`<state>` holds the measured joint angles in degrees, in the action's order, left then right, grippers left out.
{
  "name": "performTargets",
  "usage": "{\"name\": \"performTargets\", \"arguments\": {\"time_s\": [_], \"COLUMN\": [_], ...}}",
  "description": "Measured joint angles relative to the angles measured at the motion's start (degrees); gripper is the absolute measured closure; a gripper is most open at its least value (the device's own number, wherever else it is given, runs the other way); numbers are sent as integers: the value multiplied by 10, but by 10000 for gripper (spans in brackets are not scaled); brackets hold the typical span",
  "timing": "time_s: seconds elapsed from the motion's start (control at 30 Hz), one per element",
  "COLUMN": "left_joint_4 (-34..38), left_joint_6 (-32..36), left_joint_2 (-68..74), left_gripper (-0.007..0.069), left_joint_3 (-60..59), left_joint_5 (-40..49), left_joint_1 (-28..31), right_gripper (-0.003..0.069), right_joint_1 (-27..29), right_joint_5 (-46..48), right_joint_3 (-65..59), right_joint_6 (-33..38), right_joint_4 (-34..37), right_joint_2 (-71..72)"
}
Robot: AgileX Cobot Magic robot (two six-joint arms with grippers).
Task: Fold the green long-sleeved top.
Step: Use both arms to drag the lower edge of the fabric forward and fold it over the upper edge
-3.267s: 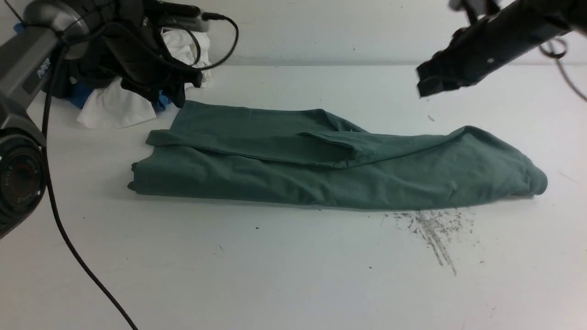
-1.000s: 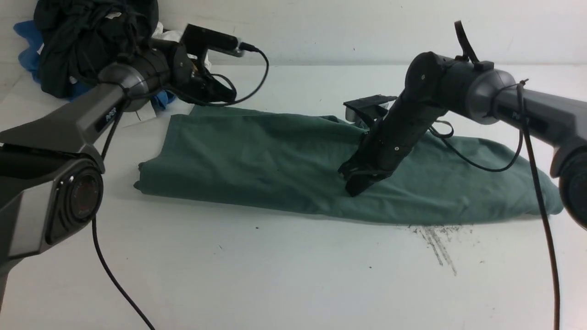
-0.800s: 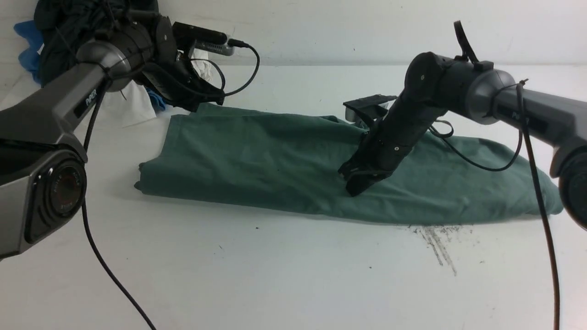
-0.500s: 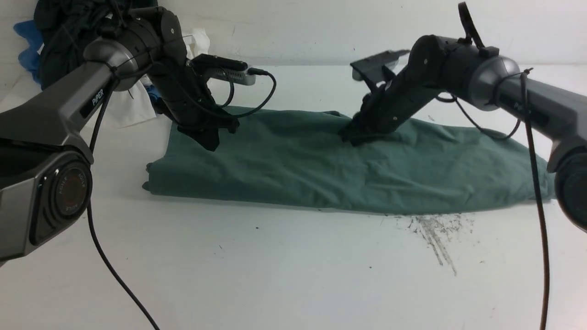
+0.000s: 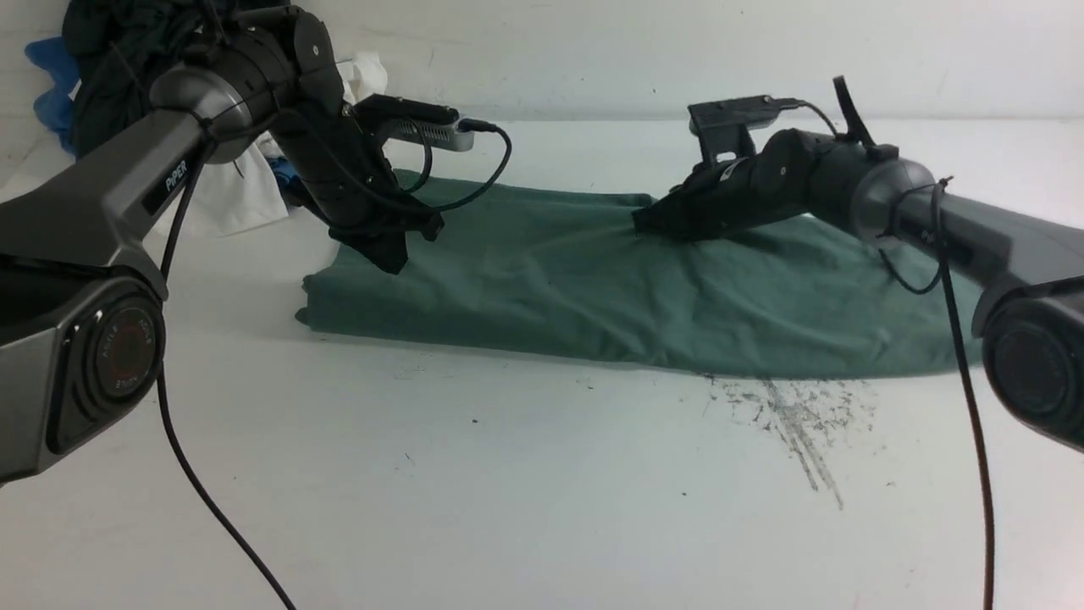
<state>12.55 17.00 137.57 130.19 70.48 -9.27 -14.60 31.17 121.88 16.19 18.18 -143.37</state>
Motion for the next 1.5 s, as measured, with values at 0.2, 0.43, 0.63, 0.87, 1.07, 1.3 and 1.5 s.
{"name": "performTargets", "arguments": {"time_s": [0.2, 0.43, 0.63, 0.87, 1.07, 1.3, 1.5], "left_joint_4": [-6, -17, -32, -38, -40, -42, -52], "left_joint_6": [-1, 0, 0, 0, -6, -10, -8], "left_joint_2": [-41, -22, -46, -105, -57, -76, -187], "left_gripper": [631, 631, 631, 631, 631, 631, 631], "left_joint_3": [-36, -147, -151, -156, -203, -211, -218], "left_joint_5": [-1, -11, -13, -53, -63, -53, -14], "left_joint_1": [0, 0, 0, 5, 22, 23, 28], "right_gripper": [669, 669, 669, 669, 669, 669, 647], "right_joint_1": [8, 36, 85, 150, 207, 226, 230], "right_joint_5": [175, 350, 404, 403, 399, 276, 338], "right_joint_3": [83, 104, 104, 90, -29, -65, -10], "right_joint_6": [2, 13, 12, -39, -51, -57, -63], "right_joint_4": [-17, -101, -134, -132, -134, -192, -175], "right_joint_2": [55, 84, 110, 143, 127, 107, 143]}}
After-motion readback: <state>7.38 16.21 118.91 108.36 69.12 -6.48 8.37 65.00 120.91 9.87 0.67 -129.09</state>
